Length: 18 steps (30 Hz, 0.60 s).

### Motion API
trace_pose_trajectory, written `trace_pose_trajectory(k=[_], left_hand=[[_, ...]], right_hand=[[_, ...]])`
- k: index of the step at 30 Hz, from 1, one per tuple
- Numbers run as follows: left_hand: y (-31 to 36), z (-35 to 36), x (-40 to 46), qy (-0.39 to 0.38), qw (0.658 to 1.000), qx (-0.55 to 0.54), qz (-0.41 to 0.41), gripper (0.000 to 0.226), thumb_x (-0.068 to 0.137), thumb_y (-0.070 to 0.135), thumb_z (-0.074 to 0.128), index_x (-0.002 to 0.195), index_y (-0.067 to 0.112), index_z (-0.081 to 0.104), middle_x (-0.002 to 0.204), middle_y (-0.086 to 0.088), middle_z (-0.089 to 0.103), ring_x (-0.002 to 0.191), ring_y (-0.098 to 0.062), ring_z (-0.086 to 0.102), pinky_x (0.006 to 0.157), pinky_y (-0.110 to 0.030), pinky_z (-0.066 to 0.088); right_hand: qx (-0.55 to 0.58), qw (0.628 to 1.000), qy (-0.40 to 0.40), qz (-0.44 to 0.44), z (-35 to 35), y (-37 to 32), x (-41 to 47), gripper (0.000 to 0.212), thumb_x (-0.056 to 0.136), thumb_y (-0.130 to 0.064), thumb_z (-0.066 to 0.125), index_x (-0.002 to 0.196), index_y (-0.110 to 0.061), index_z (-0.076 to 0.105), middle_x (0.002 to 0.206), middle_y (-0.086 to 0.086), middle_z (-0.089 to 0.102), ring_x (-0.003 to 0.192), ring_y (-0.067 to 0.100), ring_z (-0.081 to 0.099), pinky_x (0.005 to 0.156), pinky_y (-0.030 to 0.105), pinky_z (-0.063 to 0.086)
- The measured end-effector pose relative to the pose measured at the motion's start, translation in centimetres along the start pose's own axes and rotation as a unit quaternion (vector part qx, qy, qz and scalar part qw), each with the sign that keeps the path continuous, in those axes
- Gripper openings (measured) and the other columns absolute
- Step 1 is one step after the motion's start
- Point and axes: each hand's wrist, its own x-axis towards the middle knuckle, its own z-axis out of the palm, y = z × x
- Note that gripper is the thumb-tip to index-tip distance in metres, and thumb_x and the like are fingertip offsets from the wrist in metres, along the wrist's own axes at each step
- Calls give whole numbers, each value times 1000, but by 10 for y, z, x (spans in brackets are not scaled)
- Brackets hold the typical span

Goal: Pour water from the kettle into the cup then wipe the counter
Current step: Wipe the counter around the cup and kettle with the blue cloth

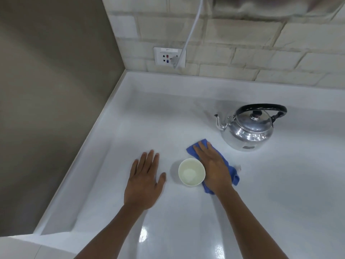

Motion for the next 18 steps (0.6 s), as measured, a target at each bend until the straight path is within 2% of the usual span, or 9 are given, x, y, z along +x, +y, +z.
trace_pose_trajectory(k=[2, 4, 6, 9, 13, 16, 17, 18], left_hand=[[0, 1, -1, -3, 1000, -3, 1, 69, 105, 53, 27, 164, 17, 23, 171, -4, 19, 158, -23, 14, 127, -47, 17], [0, 0, 0, -3, 1000, -4, 0, 69, 105, 53, 26, 164, 17, 23, 171, -4, 18, 159, -22, 12, 127, -47, 16], [0, 0, 0, -3, 1000, -5, -2, 69, 104, 53, 27, 164, 17, 23, 171, -4, 18, 159, -22, 12, 127, -47, 16], [1, -2, -1, -5, 1000, -10, -4, 69, 104, 53, 26, 164, 17, 23, 171, -4, 17, 159, -22, 11, 127, -47, 15], [2, -3, 0, -5, 1000, -12, -5, 70, 104, 53, 25, 164, 18, 22, 172, -3, 17, 159, -22, 11, 128, -46, 14], [2, -3, -1, -4, 1000, -16, -4, 69, 104, 54, 24, 164, 19, 22, 172, -2, 17, 159, -21, 11, 128, -45, 13], [2, -4, -2, -2, 1000, -20, -4, 70, 104, 54, 24, 164, 19, 22, 172, -2, 17, 159, -20, 10, 128, -45, 12], [2, -4, -1, 0, 1000, -21, -5, 70, 104, 54, 24, 164, 19, 22, 172, -2, 17, 159, -20, 10, 128, -44, 12]], right_hand=[[-3, 1000, 13, 25, -1, 5, -14, 59, 94, -15, 40, 152, -19, 38, 162, 0, 26, 152, 20, 18, 122, 38, 20], [-39, 998, 24, 38, 0, 7, -5, 53, 89, -9, 48, 142, -16, 46, 150, 0, 42, 144, 24, 34, 117, 34, 29], [-87, 994, 48, 48, -2, 6, 13, 42, 79, -8, 49, 120, -16, 49, 123, -3, 49, 121, 21, 47, 102, 29, 39], [-94, 991, 76, 58, -9, 2, 34, 39, 67, -2, 50, 104, -15, 50, 105, -2, 49, 99, 20, 45, 82, 31, 42], [-89, 991, 62, 73, -11, 1, 41, 42, 69, -3, 41, 109, -13, 51, 110, 0, 50, 102, 24, 49, 83, 31, 40], [-69, 997, 36, 29, -4, 1, 21, 46, 81, -16, 33, 126, -18, 45, 125, -2, 40, 129, 27, 39, 102, 32, 33], [-72, 997, 31, 7, -5, 1, 9, 45, 83, -17, 31, 126, -19, 44, 120, -5, 39, 129, 26, 40, 104, 31, 33], [-71, 997, 34, -7, -5, 3, -1, 40, 83, -14, 34, 121, -19, 46, 111, -9, 38, 121, 25, 45, 99, 30, 36]])
